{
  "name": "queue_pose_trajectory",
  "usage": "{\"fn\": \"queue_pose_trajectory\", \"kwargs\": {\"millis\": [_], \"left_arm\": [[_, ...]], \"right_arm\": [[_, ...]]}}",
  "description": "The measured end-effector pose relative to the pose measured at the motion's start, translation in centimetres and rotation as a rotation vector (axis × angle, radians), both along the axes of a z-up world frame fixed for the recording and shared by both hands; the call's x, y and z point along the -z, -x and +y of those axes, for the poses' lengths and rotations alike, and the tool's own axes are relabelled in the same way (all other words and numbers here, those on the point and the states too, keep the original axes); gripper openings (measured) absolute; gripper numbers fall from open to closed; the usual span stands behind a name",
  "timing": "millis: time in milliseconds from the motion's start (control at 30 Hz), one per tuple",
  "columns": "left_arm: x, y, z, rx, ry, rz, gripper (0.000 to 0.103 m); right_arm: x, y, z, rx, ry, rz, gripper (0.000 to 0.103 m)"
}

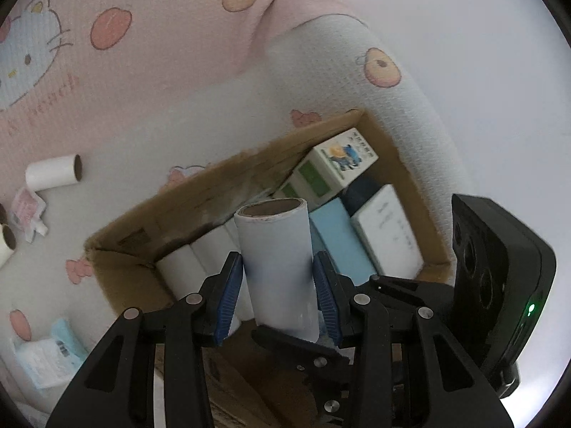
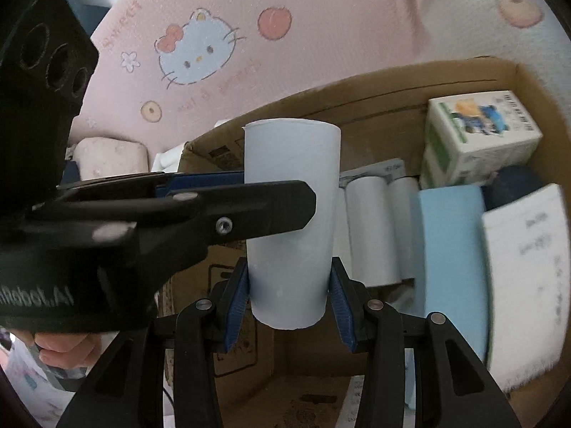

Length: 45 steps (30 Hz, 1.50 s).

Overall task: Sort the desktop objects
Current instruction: 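Lower the tubes into the box and open both tools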

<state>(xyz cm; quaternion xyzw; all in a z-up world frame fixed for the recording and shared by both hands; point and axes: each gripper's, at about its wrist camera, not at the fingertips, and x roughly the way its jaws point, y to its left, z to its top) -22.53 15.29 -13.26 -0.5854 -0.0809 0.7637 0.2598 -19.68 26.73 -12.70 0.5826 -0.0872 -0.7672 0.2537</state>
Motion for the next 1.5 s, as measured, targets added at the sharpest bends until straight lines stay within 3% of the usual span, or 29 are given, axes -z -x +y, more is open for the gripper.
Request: {"fn": "queue_pose_trajectory", "kwargs": {"millis": [167,367,667,800,900,1167,1267,1500], "left_arm": [[0.5,0.3,0.3,0.024,0.070,0.026,0.045],[2.0,1.1,0.2,0.012,0.109,-0.023,0.045],[2.4,0.7,1.6,0.089,0.263,0.002,0.045],[2.5,0.8,1.4,0.073,0.430,0.067,0.040],[2.3,1.0,1.1,0.088,0.409,0.070,0.039],[1.4,1.0,0.6,0.102,0.326,0.063,0.028],[1.1,1.0,0.4,0.108,0.313,0.073,0.028],[-0.3,0.7,1.0,0.137,0.236,0.098,0.032]], "right_arm": [[1.1,1.3,-0.7,-0.037,0.020,-0.040,0.041],[2.8,2.2,-1.2,-0.074,0.026,-0.113,0.041],[4.6,3.0,-1.7,-0.131,0.022,-0.189,0.041],[5.3,3.1,-2.0,-0.137,-0.011,-0.212,0.041],[5.7,3.2,-1.7,-0.129,-0.049,-0.202,0.041],[5.7,3.7,-1.6,-0.118,-0.037,-0.238,0.041],[5.7,3.7,-1.1,-0.098,-0.018,-0.268,0.042],[3.0,3.2,1.8,-0.039,0.011,-0.197,0.045]]}}
